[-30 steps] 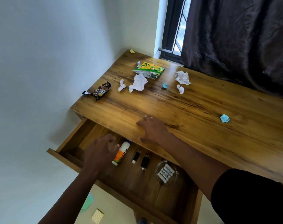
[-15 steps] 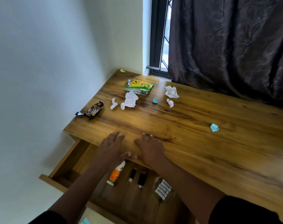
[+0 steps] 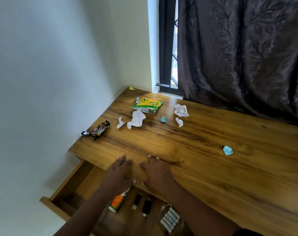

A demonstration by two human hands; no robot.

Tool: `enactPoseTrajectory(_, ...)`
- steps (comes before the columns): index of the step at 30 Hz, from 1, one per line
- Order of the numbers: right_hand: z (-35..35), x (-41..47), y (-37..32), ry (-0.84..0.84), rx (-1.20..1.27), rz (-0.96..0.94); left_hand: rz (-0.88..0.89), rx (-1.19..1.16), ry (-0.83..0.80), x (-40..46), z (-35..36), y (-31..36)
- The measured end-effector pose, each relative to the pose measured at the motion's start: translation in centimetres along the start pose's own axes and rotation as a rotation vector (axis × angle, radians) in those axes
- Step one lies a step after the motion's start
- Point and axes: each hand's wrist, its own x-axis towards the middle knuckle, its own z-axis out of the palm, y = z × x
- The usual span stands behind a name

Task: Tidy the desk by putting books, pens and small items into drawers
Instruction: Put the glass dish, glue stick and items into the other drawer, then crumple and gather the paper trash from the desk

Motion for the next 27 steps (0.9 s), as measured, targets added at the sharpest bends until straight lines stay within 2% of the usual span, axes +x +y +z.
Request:
enactPoseTrajectory(10,-0.6,-0.4,0.2,0.005,-0.017,-0.027,-0.018,0.07,-0.001,-0.7,-0.3,1.2)
enactPoseTrajectory(19,-2.2,0.3,-0.1,0.008,-0.078,-0.052,-0.017,0.08,0.153,-0.7,0.4,0.8)
enactPoseTrajectory(24,-4.9,3.6,0.1,0.065,0.008,0.017,0.004,0.112,0.225,1.6,-1.7,0.3)
enactPoseTrajectory(27,-6.8,6.7,0.0,0.178,0.066,0.052,-0.014,0.059,0.23,4.0,-3.1,-0.1)
